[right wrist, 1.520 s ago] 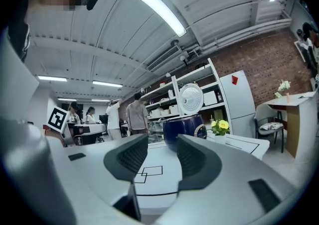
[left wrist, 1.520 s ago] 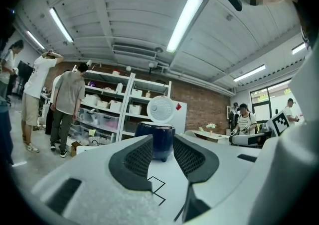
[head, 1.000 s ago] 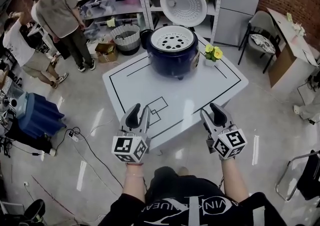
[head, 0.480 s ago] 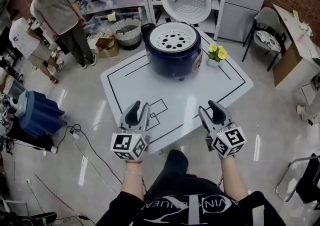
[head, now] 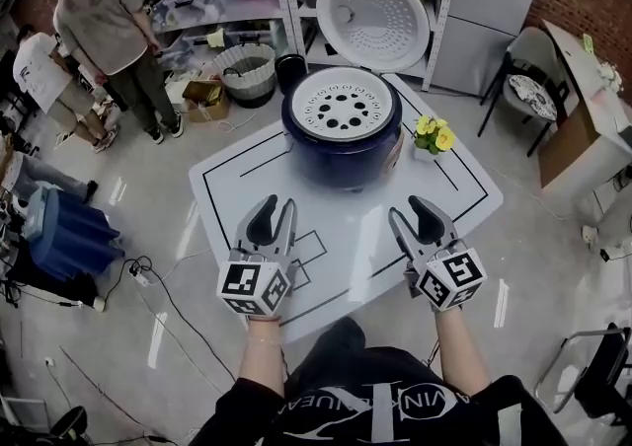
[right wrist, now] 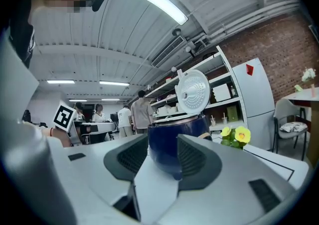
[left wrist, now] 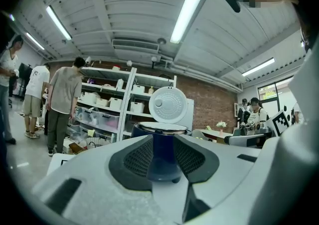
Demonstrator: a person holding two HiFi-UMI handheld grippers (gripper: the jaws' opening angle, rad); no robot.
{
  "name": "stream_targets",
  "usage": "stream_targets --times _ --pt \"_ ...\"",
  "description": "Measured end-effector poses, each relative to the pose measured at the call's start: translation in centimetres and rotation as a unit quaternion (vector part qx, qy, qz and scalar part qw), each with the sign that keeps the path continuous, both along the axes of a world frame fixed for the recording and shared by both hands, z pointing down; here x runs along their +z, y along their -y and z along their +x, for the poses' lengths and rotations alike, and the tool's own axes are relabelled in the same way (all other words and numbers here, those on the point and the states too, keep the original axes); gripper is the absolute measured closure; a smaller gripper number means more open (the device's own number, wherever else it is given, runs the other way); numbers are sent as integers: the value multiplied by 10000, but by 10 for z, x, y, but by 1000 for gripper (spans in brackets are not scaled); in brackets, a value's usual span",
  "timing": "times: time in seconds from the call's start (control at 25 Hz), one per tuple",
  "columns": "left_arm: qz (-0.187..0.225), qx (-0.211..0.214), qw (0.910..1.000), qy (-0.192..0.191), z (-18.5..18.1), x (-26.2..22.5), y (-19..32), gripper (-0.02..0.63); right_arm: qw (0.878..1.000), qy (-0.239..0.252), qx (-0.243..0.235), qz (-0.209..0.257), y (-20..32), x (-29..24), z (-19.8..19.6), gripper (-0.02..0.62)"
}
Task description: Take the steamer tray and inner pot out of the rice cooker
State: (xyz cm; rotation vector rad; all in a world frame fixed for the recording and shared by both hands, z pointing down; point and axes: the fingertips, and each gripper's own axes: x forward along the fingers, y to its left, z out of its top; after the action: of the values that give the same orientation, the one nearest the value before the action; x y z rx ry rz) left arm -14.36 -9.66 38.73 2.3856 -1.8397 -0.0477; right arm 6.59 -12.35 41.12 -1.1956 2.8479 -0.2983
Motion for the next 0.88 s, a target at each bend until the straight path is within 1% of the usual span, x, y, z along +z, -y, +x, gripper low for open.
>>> stream_targets --times 0.2,0.48,0.68,0.88 --pt "41 -81 10000 -28 -10 -6 31 505 9999 18 -90 67 32 -6 -12 428" --pt "71 -88 9999 -128 -21 -11 64 505 9997 36 -133 186 65 -19 -24 428" --pt "112 -87 9997 -192 -21 -15 81 505 9996 71 16 275 85 -27 -23 428" --pt "75 -128 9996 -220 -23 -20 100 505 9995 3 -78 315 108 -38 -30 428"
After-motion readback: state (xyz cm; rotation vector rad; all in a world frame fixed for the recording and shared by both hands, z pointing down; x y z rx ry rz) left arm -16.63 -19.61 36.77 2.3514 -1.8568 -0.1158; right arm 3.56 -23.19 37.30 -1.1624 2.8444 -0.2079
